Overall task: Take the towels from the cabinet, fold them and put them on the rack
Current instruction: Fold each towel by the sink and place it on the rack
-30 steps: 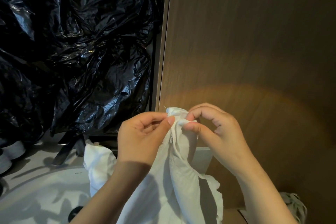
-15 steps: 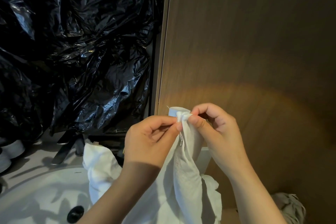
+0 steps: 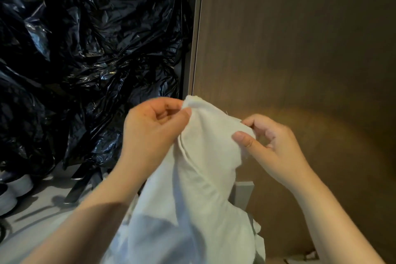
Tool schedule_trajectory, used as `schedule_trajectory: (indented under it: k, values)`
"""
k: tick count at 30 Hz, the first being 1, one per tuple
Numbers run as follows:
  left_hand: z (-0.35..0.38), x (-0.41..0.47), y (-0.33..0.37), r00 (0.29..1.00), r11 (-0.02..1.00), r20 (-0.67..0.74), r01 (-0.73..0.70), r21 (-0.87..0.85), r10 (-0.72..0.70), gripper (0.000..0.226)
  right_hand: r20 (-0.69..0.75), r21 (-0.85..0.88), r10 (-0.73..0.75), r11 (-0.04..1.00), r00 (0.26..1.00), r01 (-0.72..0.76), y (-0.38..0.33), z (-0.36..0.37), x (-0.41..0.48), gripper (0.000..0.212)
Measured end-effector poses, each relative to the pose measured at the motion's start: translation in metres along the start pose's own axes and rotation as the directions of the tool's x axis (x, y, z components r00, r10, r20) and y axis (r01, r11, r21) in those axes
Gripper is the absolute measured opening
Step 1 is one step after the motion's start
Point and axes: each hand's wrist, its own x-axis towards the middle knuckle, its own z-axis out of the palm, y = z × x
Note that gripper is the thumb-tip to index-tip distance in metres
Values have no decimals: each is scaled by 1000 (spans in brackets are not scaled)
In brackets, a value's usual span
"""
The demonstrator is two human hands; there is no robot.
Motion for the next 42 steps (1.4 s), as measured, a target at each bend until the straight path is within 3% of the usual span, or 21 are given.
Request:
schedule_trajectory:
  k: [5, 11, 15, 19, 21, 24, 27, 29, 33, 36, 40, 42]
  values:
    - [-10, 42, 13, 999, 997, 17, -38, 67, 36, 4, 25, -268, -141, 953, 990, 142, 1, -27, 24, 35]
    - [-24, 57, 14, 996, 972, -3, -84, 221, 87, 10, 25, -260, -390, 886, 920, 383, -23, -30, 42, 36]
    - [-24, 54, 16, 980, 902, -3, -179, 394, 197, 9, 9, -298, -477, 838, 879, 458, -33, -28, 51, 33]
    - [-22, 47, 15, 965, 871, 32, -250, 424, 261, 7, -102, -393, -555, 785, 826, 479, -32, -34, 63, 34]
    - [-21, 43, 14, 970, 880, 45, -237, 411, 241, 7, -135, -400, -532, 801, 836, 445, -33, -34, 65, 31]
    - [-23, 37, 10, 989, 937, 65, -147, 318, 133, 11, -157, -276, -457, 872, 876, 405, -36, -35, 58, 27]
    - [-26, 33, -4, 991, 978, 127, 20, 208, -47, 15, -124, -187, -275, 950, 953, 249, -32, -31, 52, 29]
    - [-23, 33, -23, 974, 976, 143, 151, 156, -173, 14, -64, -222, -133, 968, 989, 115, -18, -20, 51, 34]
    - [-16, 28, -82, 942, 875, 110, 246, 416, -317, 18, 82, -282, 13, 959, 997, 10, 16, 13, 42, 35]
    - [-17, 18, -122, 940, 812, 102, 222, 540, -325, 13, 173, -286, 77, 958, 982, -25, 46, 36, 31, 34]
    - [-16, 10, -150, 961, 787, 80, 167, 594, -264, 11, 166, -311, 136, 947, 977, -79, 73, 60, 14, 20]
    - [-18, 10, -159, 960, 772, 31, 204, 602, -278, 10, 119, -283, 199, 946, 973, -159, 81, 69, 1, 29]
